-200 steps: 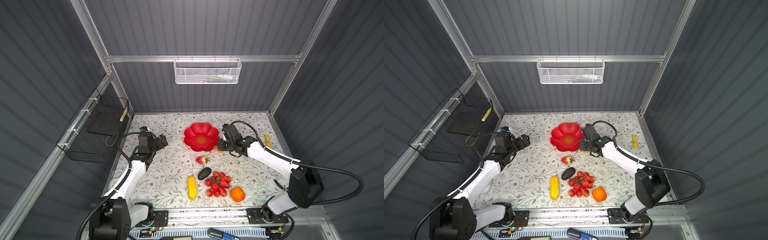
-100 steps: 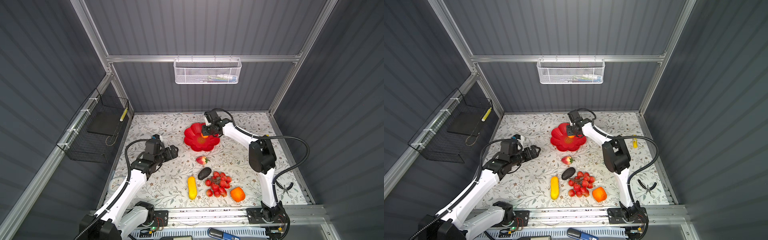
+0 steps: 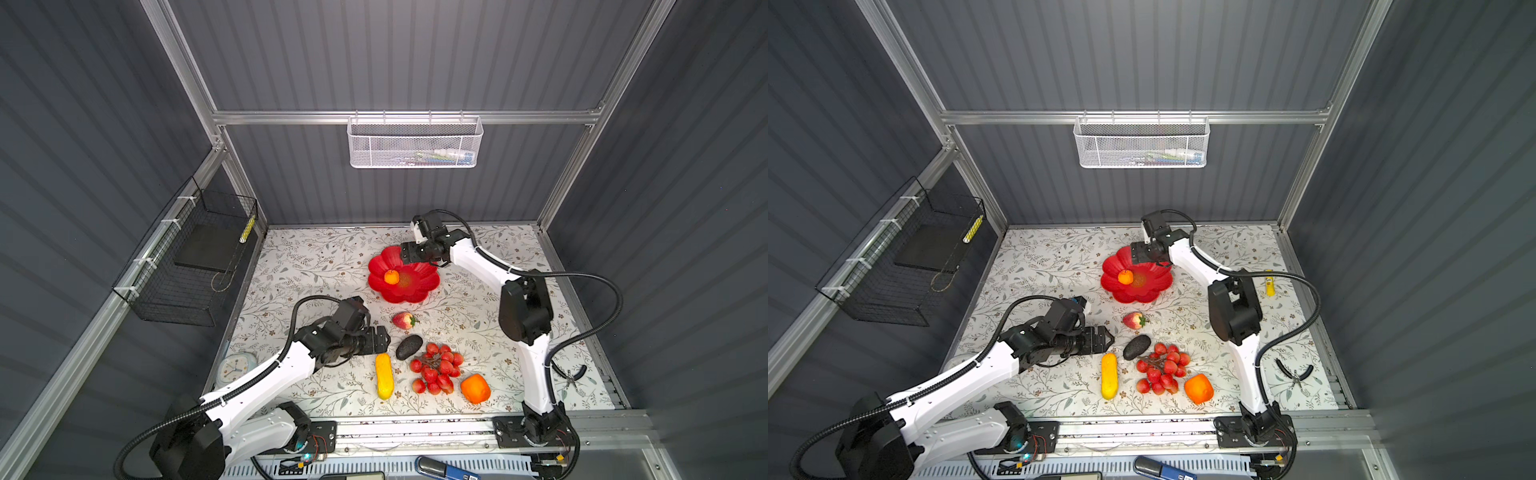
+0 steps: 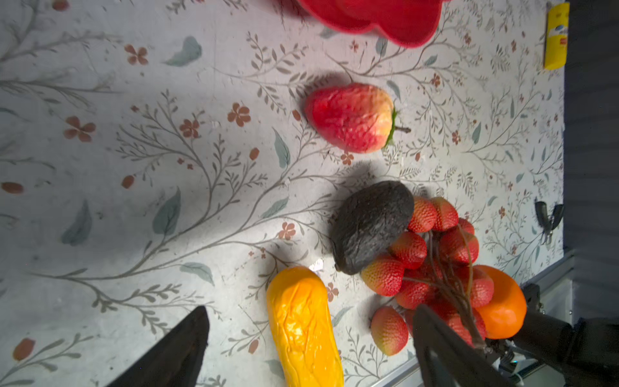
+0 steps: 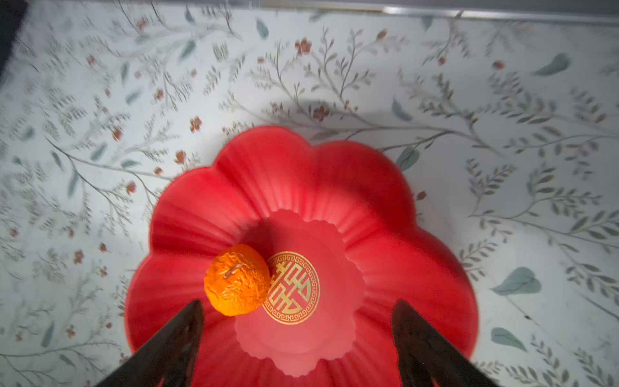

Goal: Arrange fruit in a fruit bowl
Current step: Pick up the fruit from the bottom-center of the table.

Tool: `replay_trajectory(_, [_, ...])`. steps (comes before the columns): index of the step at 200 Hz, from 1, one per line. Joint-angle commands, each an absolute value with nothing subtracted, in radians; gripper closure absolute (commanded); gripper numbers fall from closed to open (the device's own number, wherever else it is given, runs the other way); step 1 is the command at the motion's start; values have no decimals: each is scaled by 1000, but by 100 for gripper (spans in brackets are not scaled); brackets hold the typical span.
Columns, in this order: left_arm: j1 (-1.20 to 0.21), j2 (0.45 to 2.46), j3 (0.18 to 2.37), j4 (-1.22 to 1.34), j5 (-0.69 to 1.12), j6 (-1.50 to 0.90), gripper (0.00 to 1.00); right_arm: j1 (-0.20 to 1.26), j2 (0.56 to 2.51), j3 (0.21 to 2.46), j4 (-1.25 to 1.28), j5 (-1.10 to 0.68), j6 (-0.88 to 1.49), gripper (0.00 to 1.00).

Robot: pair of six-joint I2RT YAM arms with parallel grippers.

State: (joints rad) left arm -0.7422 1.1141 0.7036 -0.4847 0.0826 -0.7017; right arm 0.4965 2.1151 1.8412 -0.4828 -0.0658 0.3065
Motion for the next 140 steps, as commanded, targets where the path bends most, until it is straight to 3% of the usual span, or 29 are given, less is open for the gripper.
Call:
replay_trajectory(1, [-775,1155,684,-529,96,-709,5,451,1914,1666,-314,-90,359,8])
replay_trajectory(40, [-810,1264,689,-493,114,-692,9,401,1606,1343,-153,-90,411,1])
replay_trajectory(84, [-819,1339,670,-439,171,-694,36,373,1407,1130,-101,-90,459,1])
replay_trajectory(110, [-819,1344,663,-426,176,-696,46,358,1346,1060,-87,-80,494,1])
replay_trajectory(140, [-821,1327,675,-456,124,-677,64,346,1306,1026,-83,-65,503,1])
